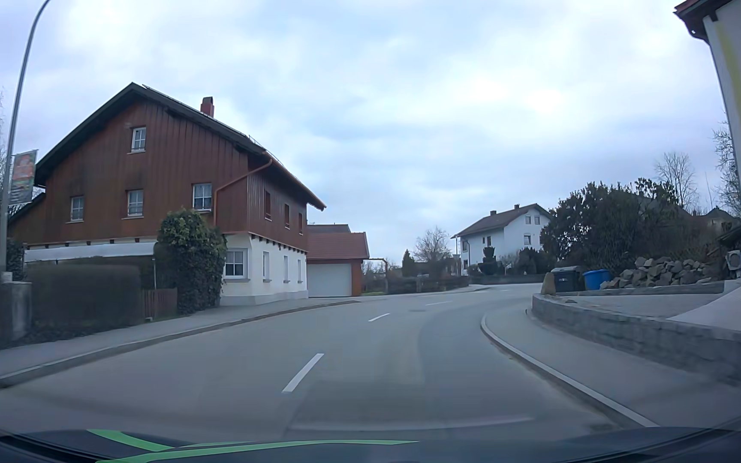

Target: Follow the waypoints while adhering to traffic rules and regulations

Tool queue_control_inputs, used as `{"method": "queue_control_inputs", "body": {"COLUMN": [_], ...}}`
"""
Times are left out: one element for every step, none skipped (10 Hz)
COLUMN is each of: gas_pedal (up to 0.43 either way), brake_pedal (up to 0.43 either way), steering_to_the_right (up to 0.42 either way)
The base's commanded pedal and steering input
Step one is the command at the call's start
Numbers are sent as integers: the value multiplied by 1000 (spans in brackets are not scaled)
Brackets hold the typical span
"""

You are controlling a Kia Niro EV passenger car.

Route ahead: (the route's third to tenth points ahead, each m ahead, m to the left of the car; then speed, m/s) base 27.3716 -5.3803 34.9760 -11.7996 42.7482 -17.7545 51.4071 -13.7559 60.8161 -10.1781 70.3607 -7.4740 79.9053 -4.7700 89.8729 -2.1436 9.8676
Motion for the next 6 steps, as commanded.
{"method": "queue_control_inputs", "body": {"gas_pedal": [0, 0, 0, 0, 0, 0], "brake_pedal": [0, 0, 0, 0, 0, 0], "steering_to_the_right": [23, 28, 37, 43, 49, 53]}}
